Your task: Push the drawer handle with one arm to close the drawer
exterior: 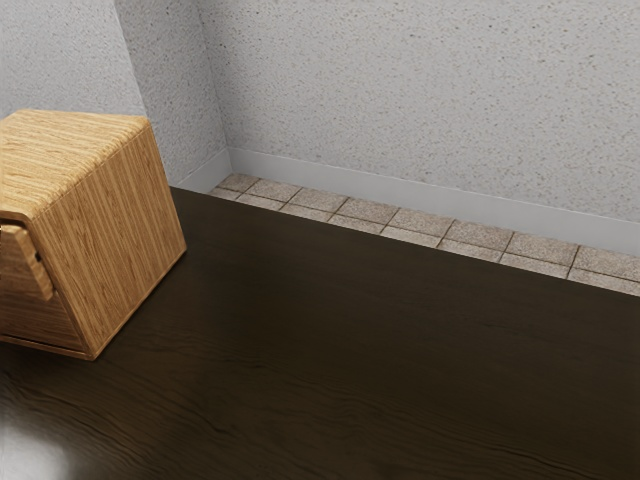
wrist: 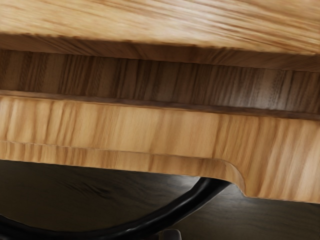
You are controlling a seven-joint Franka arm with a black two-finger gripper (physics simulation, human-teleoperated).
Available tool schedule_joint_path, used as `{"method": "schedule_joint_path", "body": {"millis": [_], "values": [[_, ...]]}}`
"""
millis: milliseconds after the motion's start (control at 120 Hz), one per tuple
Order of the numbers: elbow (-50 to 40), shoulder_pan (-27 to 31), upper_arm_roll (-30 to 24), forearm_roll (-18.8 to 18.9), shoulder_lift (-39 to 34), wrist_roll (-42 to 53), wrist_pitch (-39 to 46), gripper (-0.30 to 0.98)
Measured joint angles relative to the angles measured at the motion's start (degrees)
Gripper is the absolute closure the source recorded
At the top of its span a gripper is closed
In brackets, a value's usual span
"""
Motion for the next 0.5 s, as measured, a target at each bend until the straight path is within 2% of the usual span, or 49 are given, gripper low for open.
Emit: {"method": "schedule_joint_path", "body": {"millis": [500], "values": [[1.7, 0.2, -0.7, -1.4, 1.8, -0.1, 0.6, 0.79]]}}
